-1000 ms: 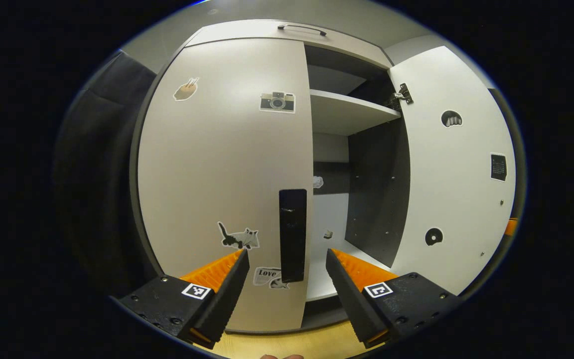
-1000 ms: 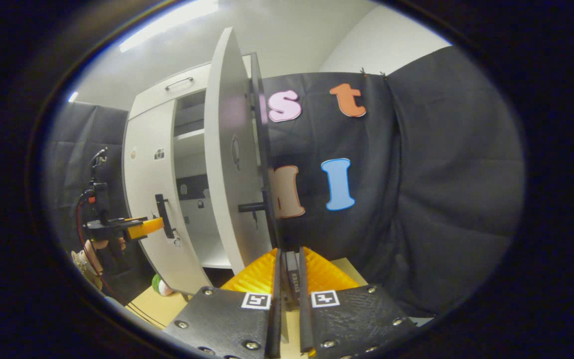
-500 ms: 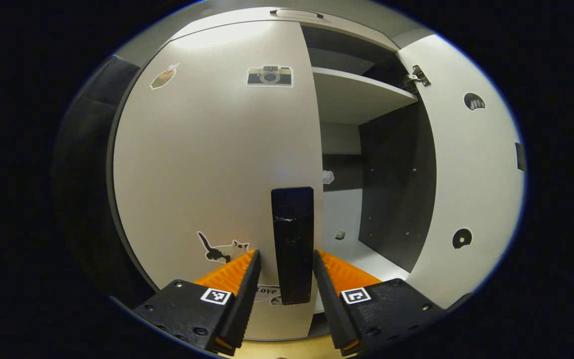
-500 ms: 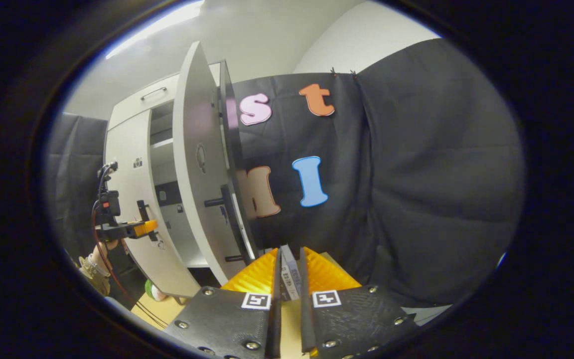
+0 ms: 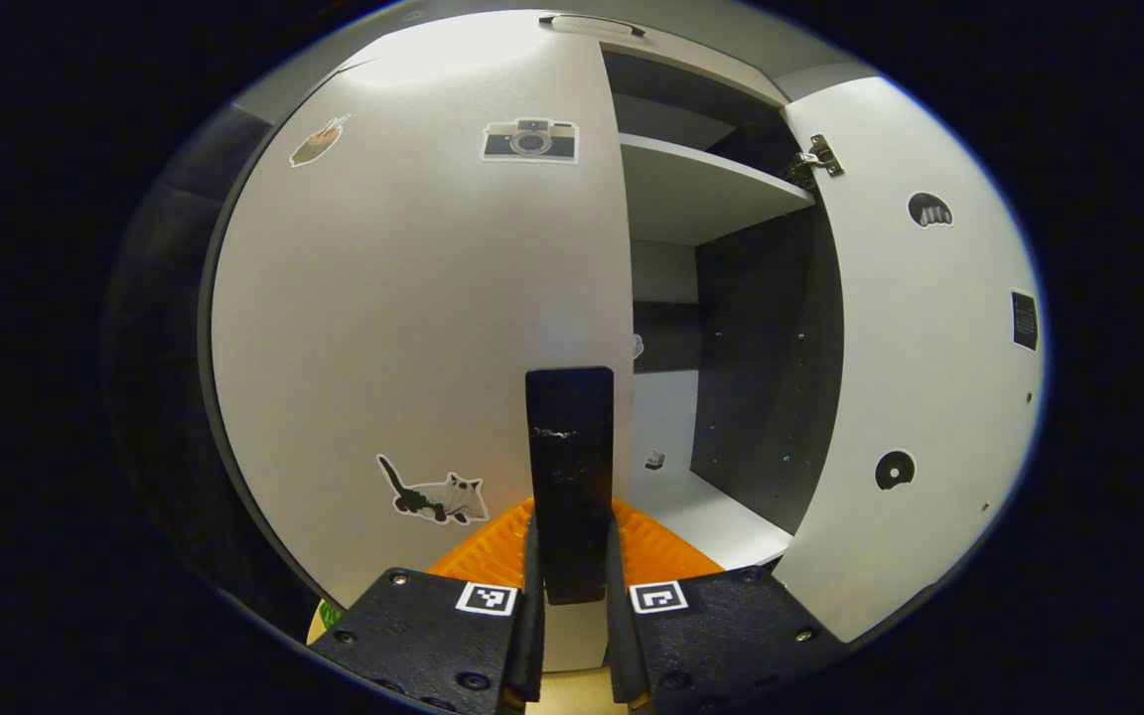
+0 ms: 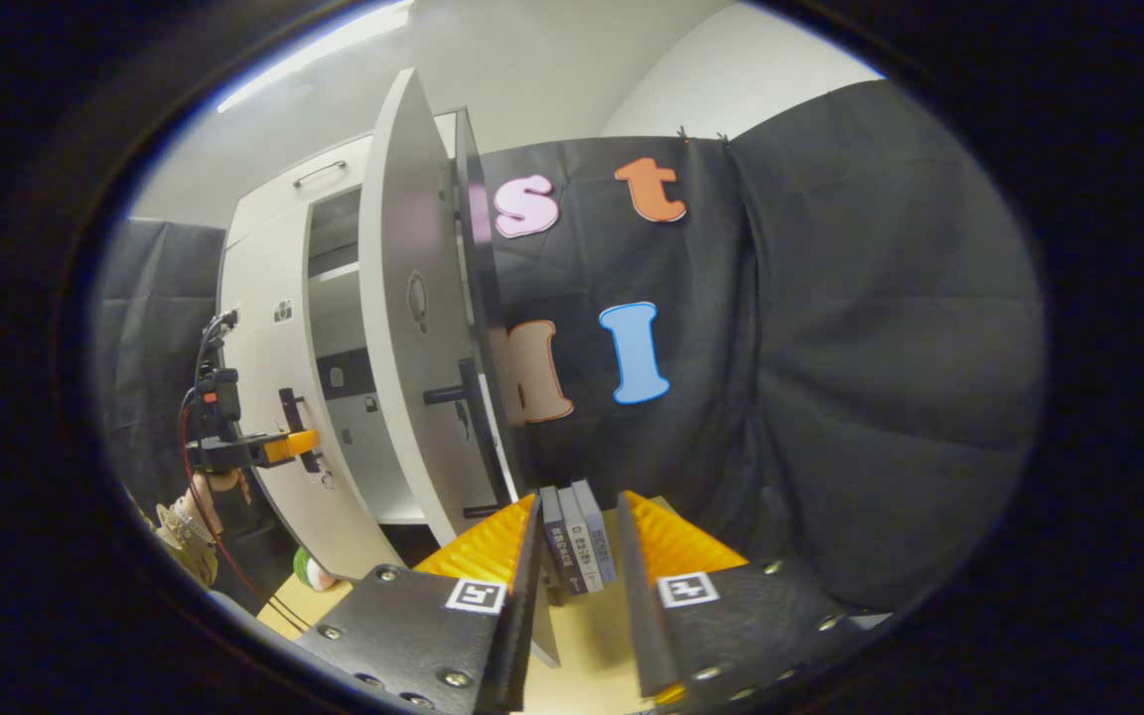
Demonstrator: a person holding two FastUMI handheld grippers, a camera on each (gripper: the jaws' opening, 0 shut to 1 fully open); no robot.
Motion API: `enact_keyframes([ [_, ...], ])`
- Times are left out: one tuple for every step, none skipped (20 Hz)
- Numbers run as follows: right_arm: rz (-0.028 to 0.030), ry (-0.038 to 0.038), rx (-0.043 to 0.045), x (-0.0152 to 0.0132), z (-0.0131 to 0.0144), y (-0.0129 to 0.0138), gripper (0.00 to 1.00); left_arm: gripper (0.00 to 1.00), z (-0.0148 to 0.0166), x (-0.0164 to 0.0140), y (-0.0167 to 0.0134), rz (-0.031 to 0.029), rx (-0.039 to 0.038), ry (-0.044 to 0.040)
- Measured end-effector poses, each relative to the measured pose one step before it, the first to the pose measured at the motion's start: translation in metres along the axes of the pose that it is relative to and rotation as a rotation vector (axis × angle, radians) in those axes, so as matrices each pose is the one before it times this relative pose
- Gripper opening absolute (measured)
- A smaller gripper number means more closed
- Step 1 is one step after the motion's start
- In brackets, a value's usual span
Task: Open the right door of the double-door shoe cabinet with the right hand, and open the left door with the left hand.
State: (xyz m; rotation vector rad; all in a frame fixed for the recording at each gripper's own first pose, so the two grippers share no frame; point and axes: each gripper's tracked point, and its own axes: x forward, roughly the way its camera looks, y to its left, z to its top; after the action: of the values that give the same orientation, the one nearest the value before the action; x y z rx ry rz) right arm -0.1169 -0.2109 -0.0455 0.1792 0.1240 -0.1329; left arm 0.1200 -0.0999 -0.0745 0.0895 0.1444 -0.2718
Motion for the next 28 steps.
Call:
enact_keyframes([
  [0.00676,0.00577,0.00191,0.00235,-0.00043,0.00149,0.42,0.27,-0.00049,-0.00341,-0.00050,-0.01385,0.00225,0.00115],
  [-0.00331,0.00428,0.00312,0.00415,-0.00074,0.00113,0.53,0.26,-0.00029,-0.00578,-0.00065,-0.01317,-0.00505,0.00204],
  [0.00424,0.00171,0.00536,0.00172,0.00013,0.00167,0.57,0.25,-0.00051,-0.01234,-0.00061,-0.01301,-0.00414,0.00124],
  [0.00499,0.00078,0.00613,0.00168,-0.00195,0.00233,0.54,0.25,0.00003,-0.00871,0.00020,-0.00939,-0.00348,-0.00049],
  [0.00111,-0.00041,0.00406,0.00136,-0.00083,-0.00027,0.56,0.25,-0.00135,-0.00553,0.00252,-0.00698,-0.00222,-0.00322],
  [-0.00216,0.00001,0.00163,0.00294,0.00021,-0.00053,0.61,0.24,-0.00078,-0.00672,0.00056,-0.00547,0.00035,-0.00462],
  [-0.00266,-0.00034,0.00130,0.00153,0.00101,-0.00118,0.55,0.24,-0.00062,-0.00721,0.00002,-0.00328,0.00299,-0.00263],
  [-0.00148,-0.00069,0.00381,0.00275,0.00043,0.00102,0.55,0.24,-0.00046,-0.00669,0.00097,-0.00156,0.00244,-0.00052],
  [-0.00020,0.00008,0.00543,0.00168,0.00126,-0.00022,0.55,0.24,-0.00077,-0.00686,0.00074,-0.00296,0.00144,0.00231],
  [-0.00008,0.00045,0.00502,0.00105,-0.00022,-0.00083,0.55,0.25,-0.00019,-0.00687,0.00090,-0.00356,-0.00569,0.00131],
  [-0.00017,-0.00090,0.00514,0.00004,0.00081,-0.00061,0.55,0.25,-0.00016,-0.00593,0.00033,-0.00674,-0.00397,0.00144],
  [0.00014,-0.00036,0.00474,0.00046,-0.00006,0.00001,0.55,0.24,-0.00016,-0.00553,0.00014,-0.00973,0.00254,0.00050],
  [-0.00005,0.00065,0.00318,-0.00079,-0.00001,-0.00105,0.55,0.25,-0.00198,-0.00511,0.00069,-0.01081,0.00837,0.00163],
  [-0.00092,0.00138,0.00102,0.00124,-0.00037,-0.00024,0.55,0.24,0.00039,-0.00427,0.00150,-0.00962,0.00384,-0.00117],
  [-0.00014,0.00251,-0.00061,0.00059,-0.00063,-0.00099,0.55,0.25,-0.00051,-0.00369,-0.00003,-0.00915,-0.00289,-0.00054],
  [-0.00210,0.00287,-0.00109,0.00126,-0.00102,-0.00053,0.55,0.24,0.00074,-0.00374,0.00028,-0.00992,-0.00226,-0.00291],
  [-0.00132,0.00367,-0.00104,0.00077,-0.00075,-0.00117,0.55,0.24,-0.00093,-0.00304,0.00026,-0.00857,-0.00063,-0.00092],
  [-0.00054,0.00257,0.00183,0.00080,-0.00078,-0.00006,0.55,0.25,-0.00059,-0.00423,0.00110,-0.00817,0.00243,-0.00131],
  [0.00412,0.00260,0.00591,0.00130,-0.00048,-0.00017,0.55,0.24,-0.00048,-0.00388,0.00038,-0.01036,0.00648,-0.00112],
  [0.00367,0.00255,0.00704,0.00124,-0.00092,0.00149,0.55,0.25,-0.00054,-0.00428,0.00069,-0.00992,0.00241,-0.00097],
  [0.00197,0.00090,0.00537,0.00082,-0.00057,0.00009,0.55,0.24,-0.00031,-0.00451,0.00100,-0.00932,0.00030,-0.00381],
  [0.00061,-0.00030,0.00373,0.00052,-0.00005,-0.00112,0.55,0.24,0.00003,-0.00348,0.00093,-0.00935,0.00155,-0.00481],
  [0.00076,-0.00039,0.00569,0.00094,-0.00164,0.00150,0.55,0.24,-0.00039,-0.00392,0.00079,-0.00819,0.00240,-0.00581],
  [0.00313,0.00072,0.00740,-0.00021,-0.00022,0.00050,0.55,0.24,-0.00005,-0.00347,0.00110,-0.00747,0.00317,-0.01053],
  [0.00264,0.00165,0.00598,0.00095,-0.00133,0.00031,0.55,0.24,0.00031,-0.00398,0.00079,-0.00647,0.00129,-0.00972],
  [0.00120,0.00080,0.00288,0.00067,-0.00093,0.00033,0.55,0.24,0.00003,-0.00475,0.00135,-0.00434,-0.00316,-0.00661],
  [0.00056,-0.00006,0.00009,0.00024,-0.00033,-0.00014,0.55,0.24,-0.00084,-0.00404,0.00315,-0.00259,-0.00361,-0.00472],
  [-0.00228,0.00005,0.00061,0.00063,-0.00070,0.00005,0.61,0.24,-0.00008,-0.00398,0.00242,-0.00025,-0.00411,-0.00516],
])
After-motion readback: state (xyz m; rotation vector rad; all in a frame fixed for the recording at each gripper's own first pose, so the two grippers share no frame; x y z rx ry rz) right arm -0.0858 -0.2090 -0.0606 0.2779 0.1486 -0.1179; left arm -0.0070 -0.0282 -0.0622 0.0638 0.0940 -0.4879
